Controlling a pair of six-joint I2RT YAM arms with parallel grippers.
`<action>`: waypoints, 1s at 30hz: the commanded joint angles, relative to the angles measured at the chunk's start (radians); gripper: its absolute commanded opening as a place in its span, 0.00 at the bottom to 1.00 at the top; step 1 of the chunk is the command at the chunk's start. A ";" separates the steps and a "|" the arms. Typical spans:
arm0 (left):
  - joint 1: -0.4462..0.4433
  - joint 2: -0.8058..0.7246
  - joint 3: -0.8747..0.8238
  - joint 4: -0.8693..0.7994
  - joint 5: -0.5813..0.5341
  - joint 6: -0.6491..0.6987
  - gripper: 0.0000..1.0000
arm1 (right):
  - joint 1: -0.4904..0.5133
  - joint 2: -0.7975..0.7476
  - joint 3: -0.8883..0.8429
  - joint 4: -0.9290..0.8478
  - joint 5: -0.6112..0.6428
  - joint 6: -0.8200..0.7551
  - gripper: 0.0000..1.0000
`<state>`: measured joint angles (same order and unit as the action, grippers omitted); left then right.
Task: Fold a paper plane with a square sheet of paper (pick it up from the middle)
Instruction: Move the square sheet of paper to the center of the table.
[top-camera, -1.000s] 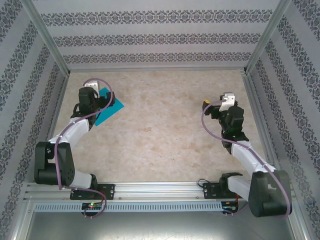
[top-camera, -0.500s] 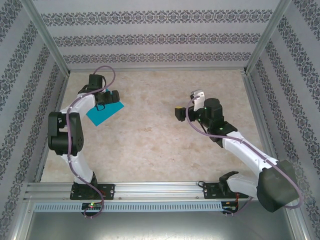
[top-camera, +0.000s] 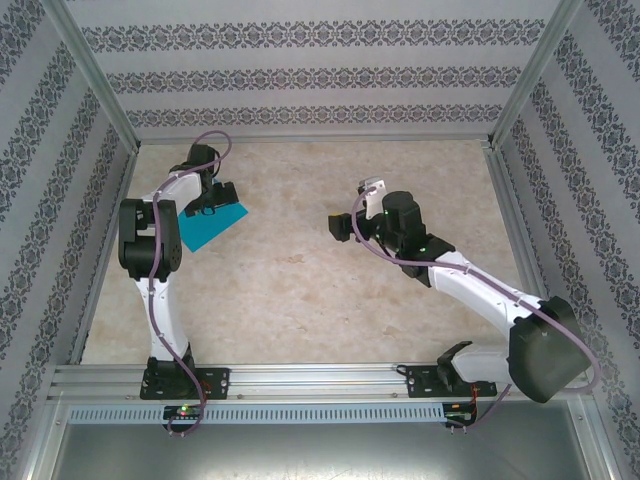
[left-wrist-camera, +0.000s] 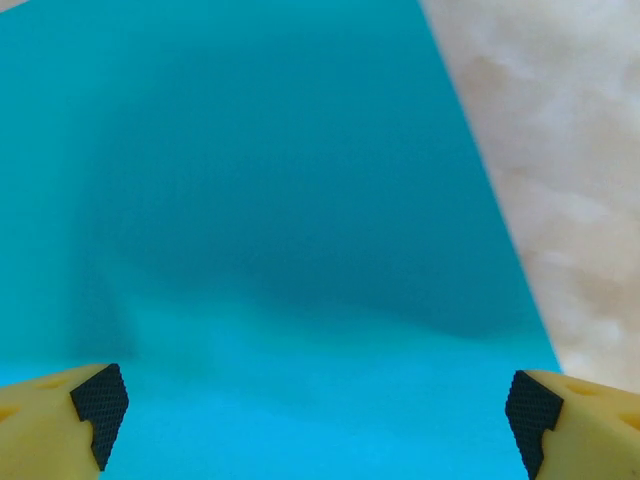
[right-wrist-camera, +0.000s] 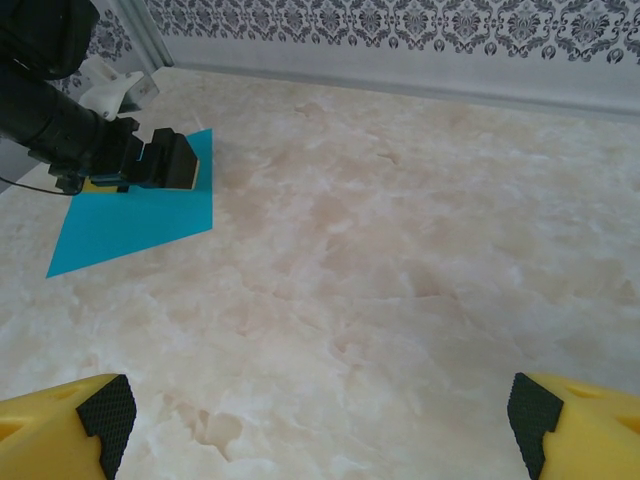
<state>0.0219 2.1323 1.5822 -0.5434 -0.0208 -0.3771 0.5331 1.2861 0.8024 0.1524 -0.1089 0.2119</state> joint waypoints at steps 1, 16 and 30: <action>0.020 -0.006 0.014 -0.053 -0.079 -0.072 1.00 | 0.007 0.022 0.027 0.013 0.017 0.034 0.98; 0.027 0.041 0.007 -0.092 0.012 -0.042 1.00 | 0.008 0.070 0.058 0.008 0.006 0.072 0.98; -0.004 0.114 0.070 -0.199 0.043 0.040 1.00 | 0.006 0.012 0.003 0.010 0.037 0.104 0.98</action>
<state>0.0364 2.1872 1.6482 -0.6540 -0.0193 -0.3794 0.5331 1.3342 0.8261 0.1528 -0.0967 0.2939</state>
